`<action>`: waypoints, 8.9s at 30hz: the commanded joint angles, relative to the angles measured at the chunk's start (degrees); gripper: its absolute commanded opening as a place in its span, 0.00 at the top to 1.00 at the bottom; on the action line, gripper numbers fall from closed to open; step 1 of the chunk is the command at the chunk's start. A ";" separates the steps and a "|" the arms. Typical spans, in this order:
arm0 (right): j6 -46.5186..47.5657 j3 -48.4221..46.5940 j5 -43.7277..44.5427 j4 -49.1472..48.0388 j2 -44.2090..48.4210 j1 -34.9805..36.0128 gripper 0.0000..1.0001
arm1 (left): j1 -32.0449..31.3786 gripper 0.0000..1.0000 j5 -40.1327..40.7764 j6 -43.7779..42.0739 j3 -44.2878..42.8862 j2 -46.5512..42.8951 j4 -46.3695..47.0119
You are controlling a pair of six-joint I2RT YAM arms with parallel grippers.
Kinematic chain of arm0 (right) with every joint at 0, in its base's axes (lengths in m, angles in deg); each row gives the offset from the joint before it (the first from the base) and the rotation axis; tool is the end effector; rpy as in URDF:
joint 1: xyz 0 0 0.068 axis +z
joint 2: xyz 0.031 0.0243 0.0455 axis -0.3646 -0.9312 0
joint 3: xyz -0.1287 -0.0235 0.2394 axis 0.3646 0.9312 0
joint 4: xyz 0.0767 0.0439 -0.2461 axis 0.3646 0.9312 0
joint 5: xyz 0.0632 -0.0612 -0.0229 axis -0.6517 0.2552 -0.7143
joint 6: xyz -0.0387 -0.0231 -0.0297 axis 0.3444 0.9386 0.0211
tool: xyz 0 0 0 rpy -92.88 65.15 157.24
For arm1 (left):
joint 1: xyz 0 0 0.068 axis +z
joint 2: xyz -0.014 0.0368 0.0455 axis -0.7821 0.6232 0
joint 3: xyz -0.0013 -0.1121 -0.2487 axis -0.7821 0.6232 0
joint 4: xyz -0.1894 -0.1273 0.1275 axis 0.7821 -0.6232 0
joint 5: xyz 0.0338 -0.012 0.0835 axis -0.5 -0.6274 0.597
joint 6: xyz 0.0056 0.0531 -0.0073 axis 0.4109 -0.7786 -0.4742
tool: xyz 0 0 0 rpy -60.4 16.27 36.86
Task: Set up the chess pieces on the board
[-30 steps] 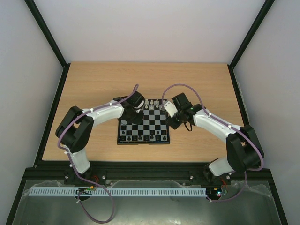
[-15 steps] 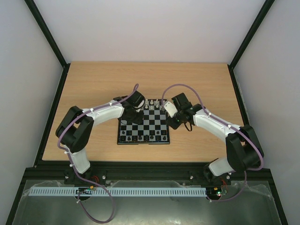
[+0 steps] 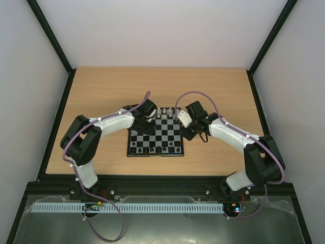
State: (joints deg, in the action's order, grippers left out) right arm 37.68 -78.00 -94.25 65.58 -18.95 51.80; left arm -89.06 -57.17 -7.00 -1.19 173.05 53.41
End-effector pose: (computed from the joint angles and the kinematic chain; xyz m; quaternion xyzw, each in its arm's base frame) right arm 0.2576 0.1556 0.2120 -0.4026 0.8509 0.0847 0.3266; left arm 0.2818 -0.2198 0.1764 0.1797 0.9594 -0.1248 0.1780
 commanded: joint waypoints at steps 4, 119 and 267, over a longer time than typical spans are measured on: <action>0.88 0.33 -0.80 2.11 -0.77 0.06 0.60 | -1.20 0.94 0.03 -0.44 2.06 -4.13 -5.27; 1.32 0.47 -0.45 2.64 -3.87 0.08 0.60 | -10.35 0.93 2.60 -4.85 -3.38 0.31 -10.52; -10.18 -21.47 -26.26 16.25 -6.20 -5.79 0.56 | -3.70 0.90 -3.87 -16.73 10.44 -21.71 13.50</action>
State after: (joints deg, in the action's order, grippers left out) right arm 30.87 -92.80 -108.17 73.58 -22.53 47.30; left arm -92.42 -57.04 -22.32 5.98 155.28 60.36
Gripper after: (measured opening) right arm 0.424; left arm 0.133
